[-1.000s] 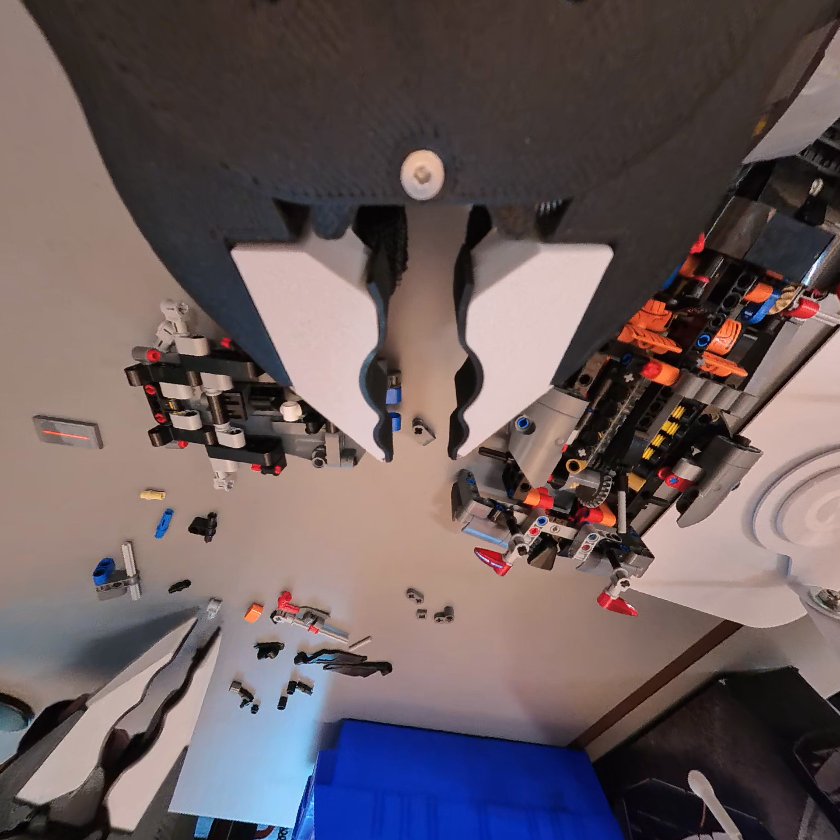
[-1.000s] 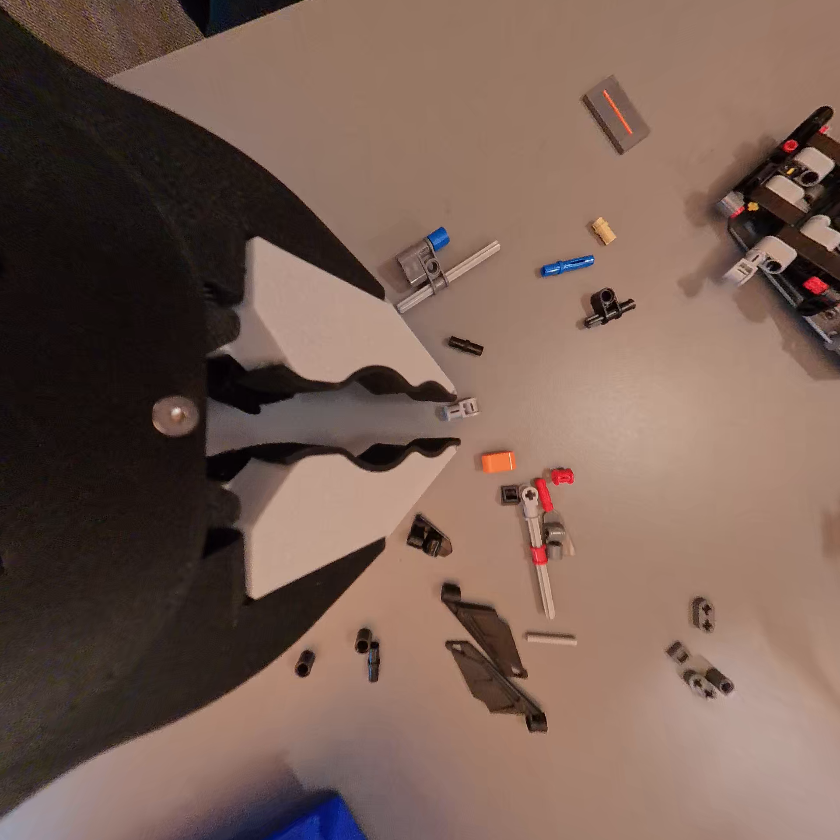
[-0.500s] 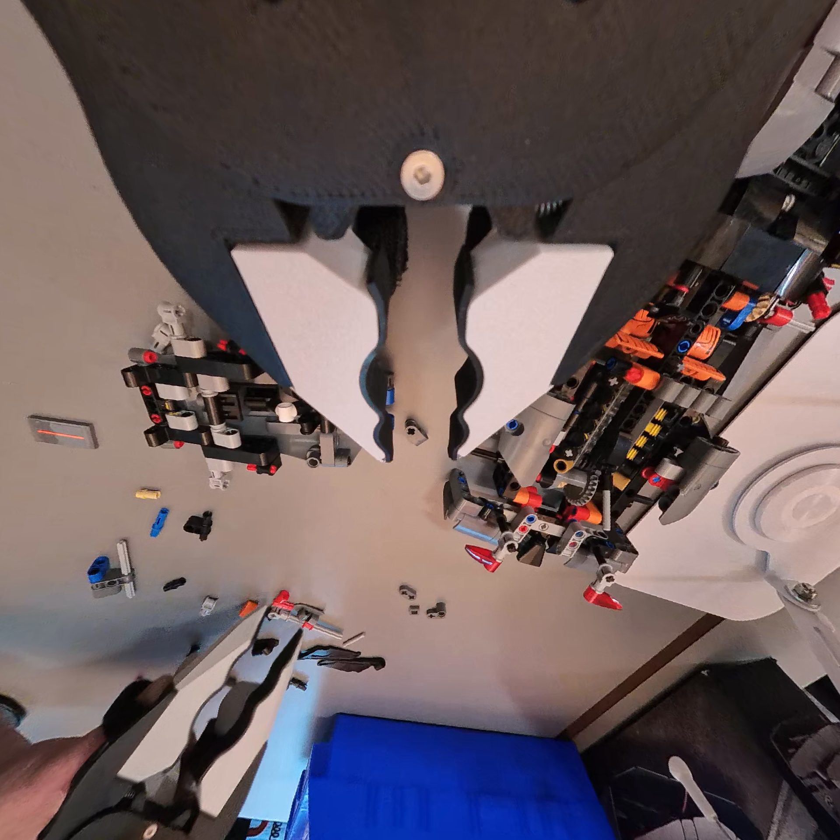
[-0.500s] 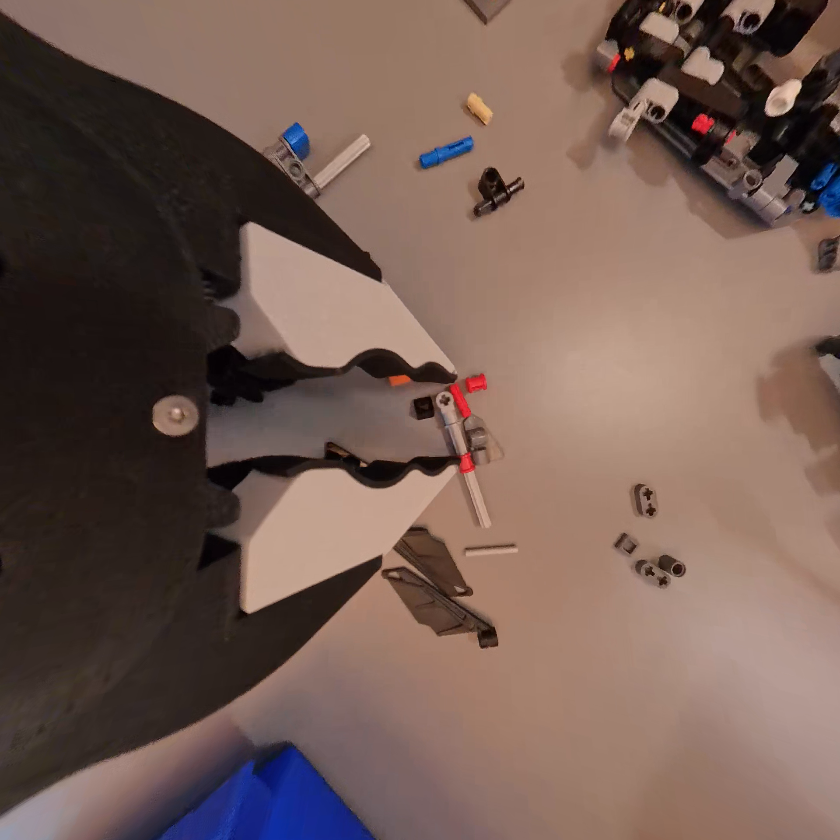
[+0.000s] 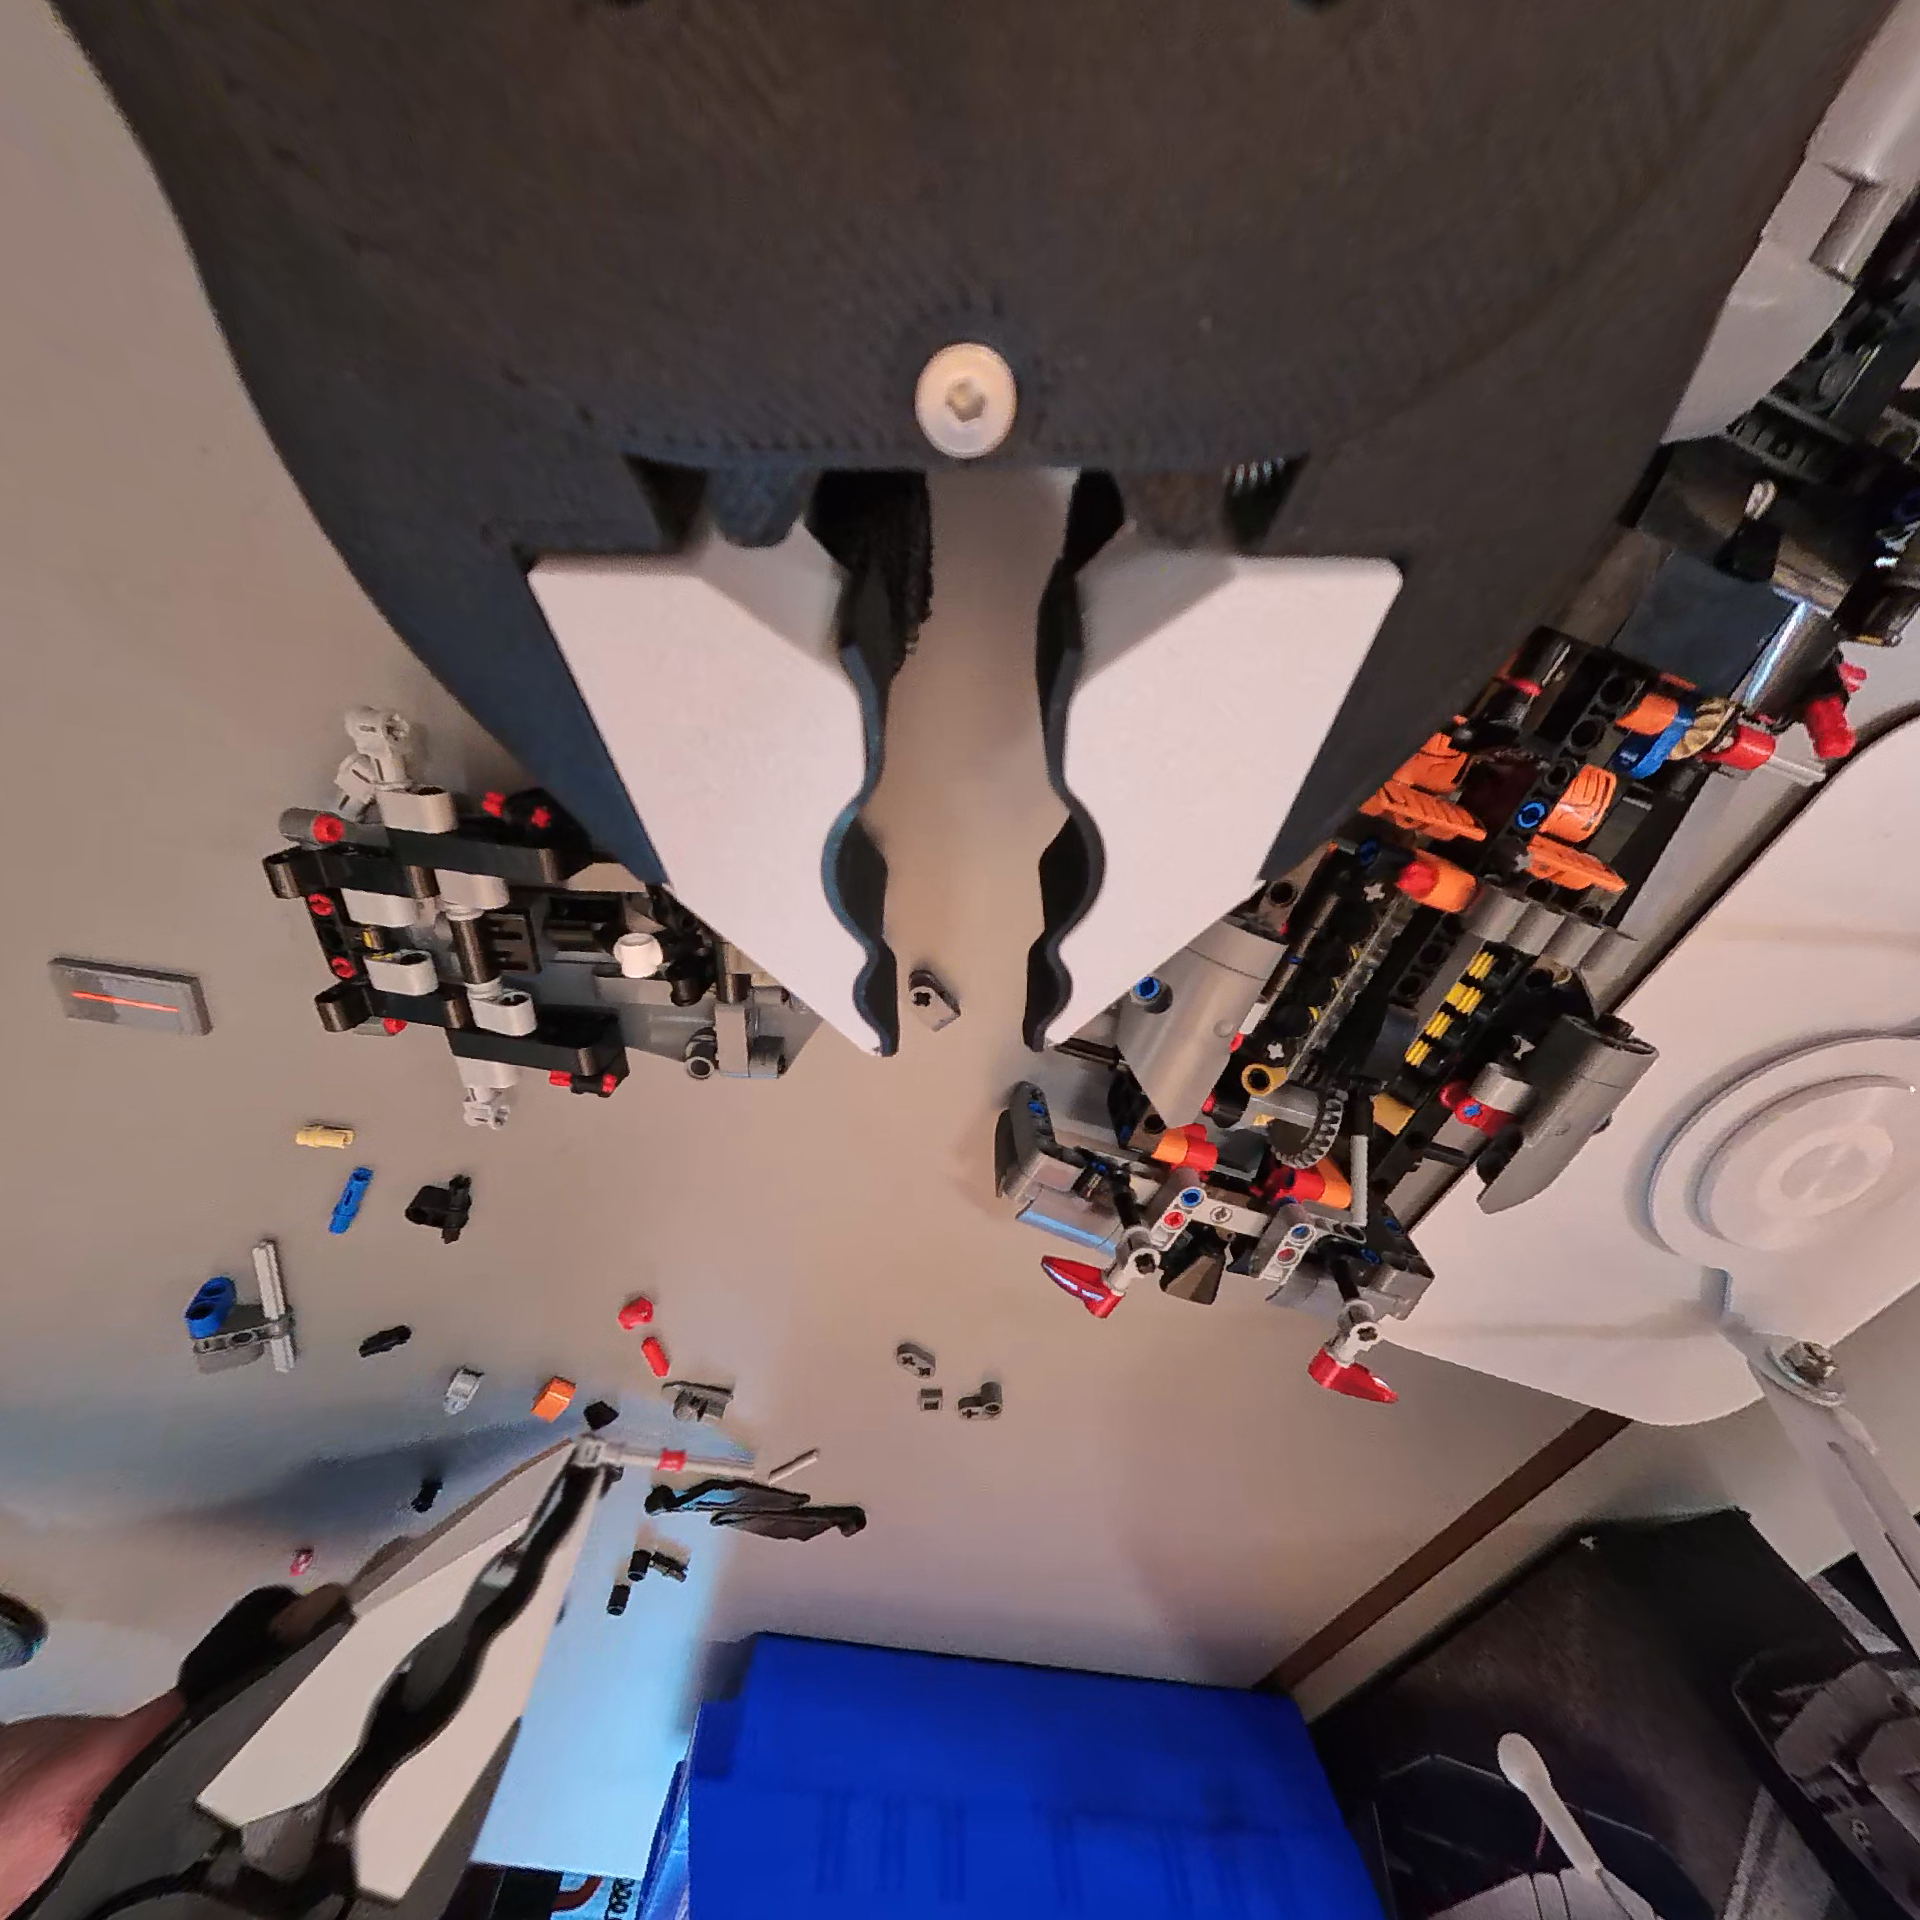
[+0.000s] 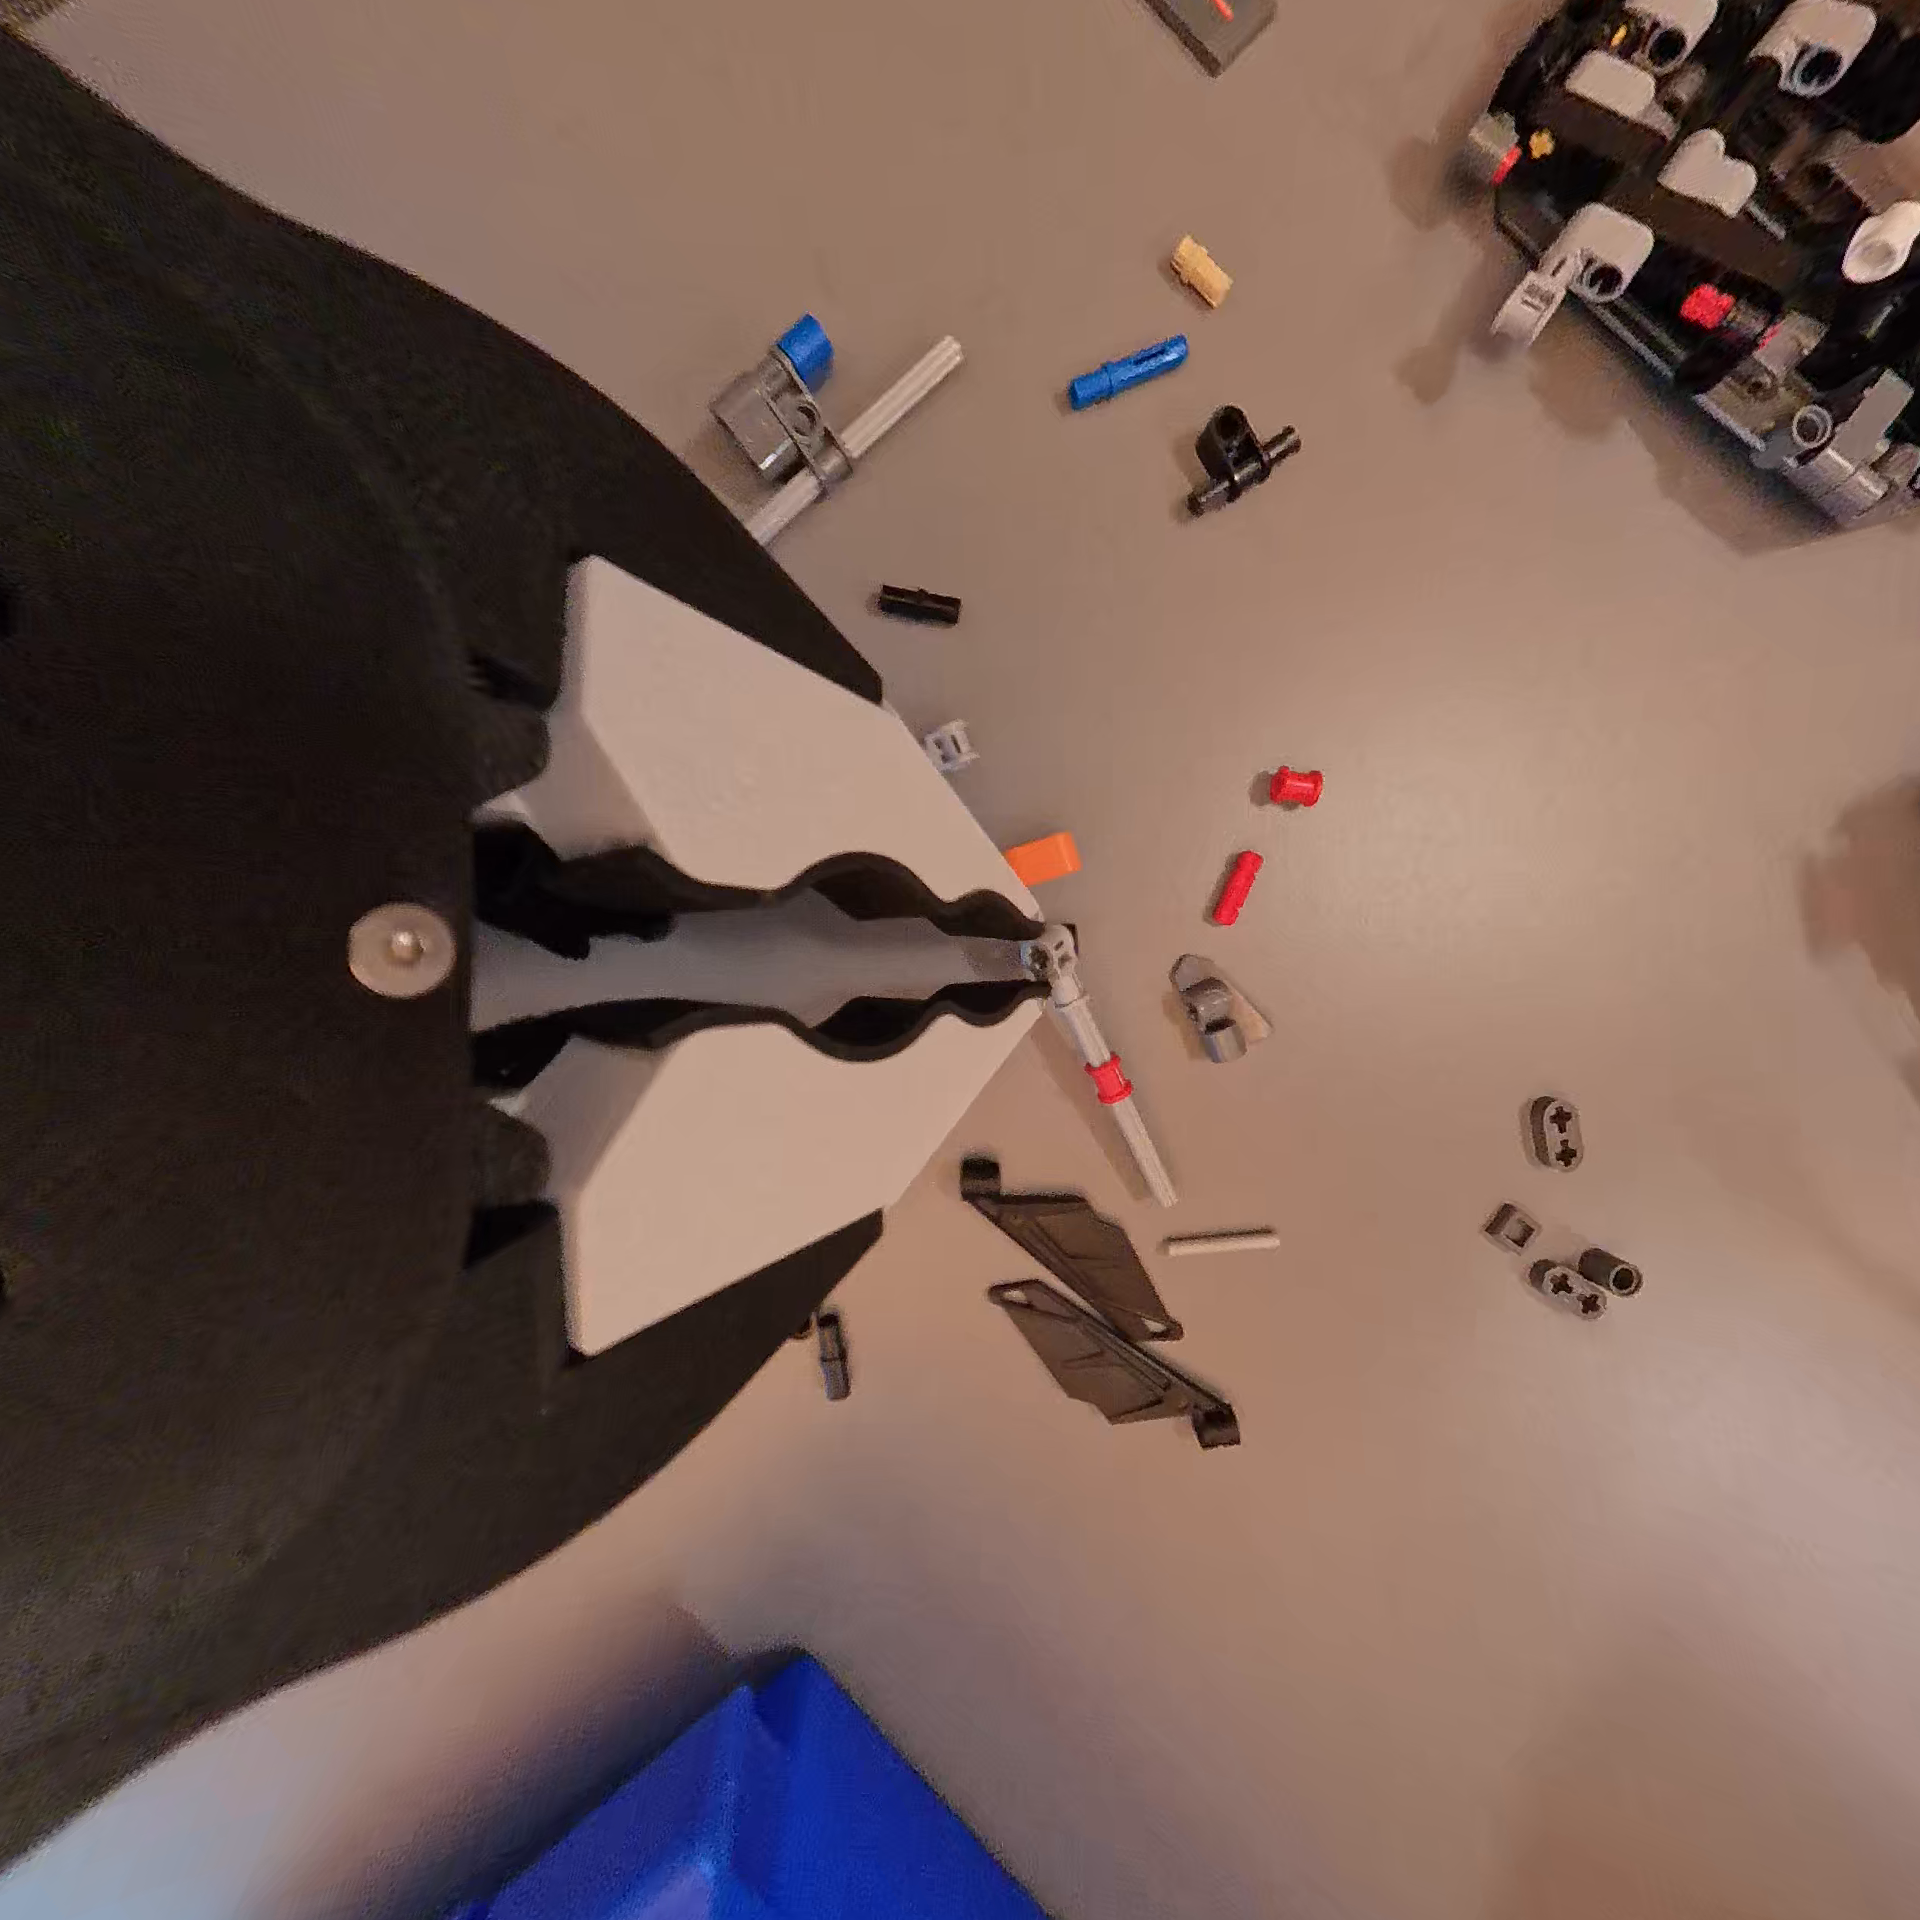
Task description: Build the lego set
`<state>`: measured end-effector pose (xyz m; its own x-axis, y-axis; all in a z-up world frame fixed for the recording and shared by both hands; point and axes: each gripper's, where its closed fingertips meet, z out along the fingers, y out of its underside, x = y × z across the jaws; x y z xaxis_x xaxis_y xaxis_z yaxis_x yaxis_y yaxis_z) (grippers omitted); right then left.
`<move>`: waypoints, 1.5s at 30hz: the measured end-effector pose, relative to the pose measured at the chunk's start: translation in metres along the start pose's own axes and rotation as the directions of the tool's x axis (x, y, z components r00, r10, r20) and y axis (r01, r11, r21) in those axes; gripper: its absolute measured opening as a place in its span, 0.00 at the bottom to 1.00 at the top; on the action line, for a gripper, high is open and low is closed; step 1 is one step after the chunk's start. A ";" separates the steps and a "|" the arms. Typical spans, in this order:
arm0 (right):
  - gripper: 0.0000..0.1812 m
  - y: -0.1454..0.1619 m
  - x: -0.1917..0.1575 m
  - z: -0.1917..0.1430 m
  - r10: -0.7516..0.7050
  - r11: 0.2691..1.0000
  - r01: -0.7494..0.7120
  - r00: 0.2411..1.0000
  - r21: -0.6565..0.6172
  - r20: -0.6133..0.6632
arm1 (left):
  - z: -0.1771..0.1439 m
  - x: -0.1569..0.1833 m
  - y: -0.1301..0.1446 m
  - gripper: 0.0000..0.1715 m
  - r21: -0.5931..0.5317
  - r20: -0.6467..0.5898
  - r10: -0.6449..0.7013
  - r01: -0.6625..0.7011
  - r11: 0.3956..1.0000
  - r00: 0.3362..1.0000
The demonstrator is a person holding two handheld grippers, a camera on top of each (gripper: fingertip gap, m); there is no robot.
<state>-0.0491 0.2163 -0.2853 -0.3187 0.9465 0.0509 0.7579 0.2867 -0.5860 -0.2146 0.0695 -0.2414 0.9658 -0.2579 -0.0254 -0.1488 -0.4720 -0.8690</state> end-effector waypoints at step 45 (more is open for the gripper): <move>0.18 -0.070 -0.121 0.028 -0.116 0.983 0.086 0.977 0.165 0.181 | -0.033 0.111 0.046 0.19 -0.260 -0.044 0.078 -0.087 0.962 0.996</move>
<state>-0.0795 0.0774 -0.2737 -0.5019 0.8644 -0.0287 0.6233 0.3385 -0.7050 -0.1213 -0.0082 -0.2678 0.9409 -0.3311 -0.0715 -0.2825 -0.6505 -0.7050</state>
